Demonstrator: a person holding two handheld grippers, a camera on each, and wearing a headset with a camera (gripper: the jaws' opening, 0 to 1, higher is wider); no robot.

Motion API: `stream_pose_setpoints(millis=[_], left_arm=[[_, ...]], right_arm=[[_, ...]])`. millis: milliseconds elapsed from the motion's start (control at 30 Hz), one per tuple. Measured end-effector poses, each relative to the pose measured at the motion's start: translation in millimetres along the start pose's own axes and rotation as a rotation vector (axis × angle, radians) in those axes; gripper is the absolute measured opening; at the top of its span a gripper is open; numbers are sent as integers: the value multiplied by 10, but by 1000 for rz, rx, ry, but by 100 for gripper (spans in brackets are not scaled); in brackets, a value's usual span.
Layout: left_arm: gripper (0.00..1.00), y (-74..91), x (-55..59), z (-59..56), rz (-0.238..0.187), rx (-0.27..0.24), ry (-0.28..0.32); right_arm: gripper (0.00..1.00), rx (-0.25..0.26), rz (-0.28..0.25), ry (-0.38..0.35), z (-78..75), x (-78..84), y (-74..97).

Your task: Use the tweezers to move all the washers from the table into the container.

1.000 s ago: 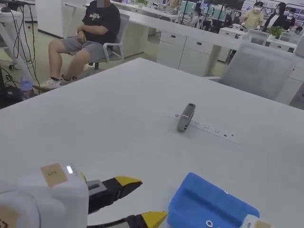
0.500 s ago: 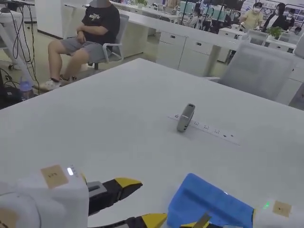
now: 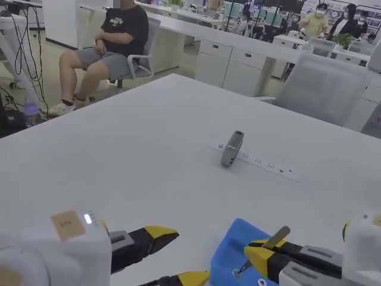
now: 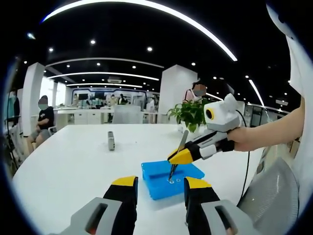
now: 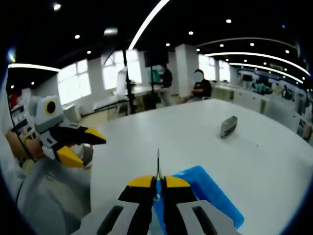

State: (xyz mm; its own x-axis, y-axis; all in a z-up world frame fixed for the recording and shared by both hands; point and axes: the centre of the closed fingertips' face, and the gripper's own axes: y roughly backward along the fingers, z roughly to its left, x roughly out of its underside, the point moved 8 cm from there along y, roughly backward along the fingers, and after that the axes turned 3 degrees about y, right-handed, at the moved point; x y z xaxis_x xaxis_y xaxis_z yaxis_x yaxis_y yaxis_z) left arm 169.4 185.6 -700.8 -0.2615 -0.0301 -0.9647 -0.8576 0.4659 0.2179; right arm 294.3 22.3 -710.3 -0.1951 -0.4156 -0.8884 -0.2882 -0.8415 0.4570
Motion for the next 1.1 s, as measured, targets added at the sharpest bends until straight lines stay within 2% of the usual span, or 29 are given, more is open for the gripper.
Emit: stream_pose_setpoints(millis=[200, 633, 867, 1100], left_arm=[[36, -3, 2, -2, 3, 2, 0], [36, 2, 1, 8, -2, -5, 4], [36, 6, 0, 13, -5, -11, 8], [36, 6, 1, 15, -5, -10, 8]], right_arm=[[3, 37, 27, -20, -194, 82, -83], [3, 62, 103, -74, -473, 316, -300], [3, 67, 129, -76, -510, 387, -365], [3, 77, 155, -55, -505, 428, -358]])
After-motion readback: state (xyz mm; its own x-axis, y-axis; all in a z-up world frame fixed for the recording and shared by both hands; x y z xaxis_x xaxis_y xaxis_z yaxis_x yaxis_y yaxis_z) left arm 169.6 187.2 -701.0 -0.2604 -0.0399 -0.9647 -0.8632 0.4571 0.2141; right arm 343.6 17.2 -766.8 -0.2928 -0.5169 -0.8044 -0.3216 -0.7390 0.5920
